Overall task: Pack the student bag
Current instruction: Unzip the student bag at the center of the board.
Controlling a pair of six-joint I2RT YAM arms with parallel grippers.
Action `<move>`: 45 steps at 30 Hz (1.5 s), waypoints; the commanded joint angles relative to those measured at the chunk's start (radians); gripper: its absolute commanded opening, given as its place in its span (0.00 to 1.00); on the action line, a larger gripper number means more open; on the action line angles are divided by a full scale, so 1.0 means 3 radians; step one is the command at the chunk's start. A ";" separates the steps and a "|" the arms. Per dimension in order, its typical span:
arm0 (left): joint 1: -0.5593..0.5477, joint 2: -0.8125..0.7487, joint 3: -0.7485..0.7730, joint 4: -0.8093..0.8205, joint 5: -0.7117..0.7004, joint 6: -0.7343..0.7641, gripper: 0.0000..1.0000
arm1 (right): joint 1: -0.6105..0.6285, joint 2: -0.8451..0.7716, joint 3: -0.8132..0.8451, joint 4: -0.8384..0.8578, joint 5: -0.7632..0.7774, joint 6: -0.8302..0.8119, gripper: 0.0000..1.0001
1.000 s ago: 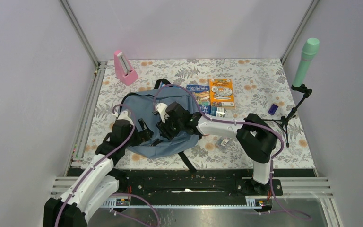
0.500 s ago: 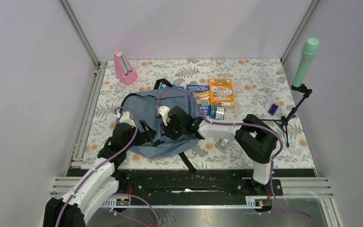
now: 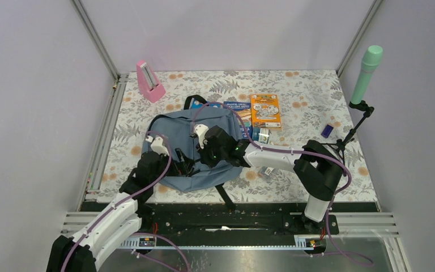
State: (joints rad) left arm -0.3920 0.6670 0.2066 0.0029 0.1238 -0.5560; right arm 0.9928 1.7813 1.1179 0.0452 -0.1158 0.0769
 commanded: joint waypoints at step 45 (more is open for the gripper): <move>-0.0749 0.0533 0.0112 0.0459 -0.0396 0.0205 0.50 | -0.0053 -0.0134 0.0226 -0.0180 -0.0026 0.0822 0.00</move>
State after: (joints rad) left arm -0.5953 0.8024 0.2100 0.0784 0.0544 -0.5125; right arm 0.9882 1.7699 1.1770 -0.0437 -0.1429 0.2680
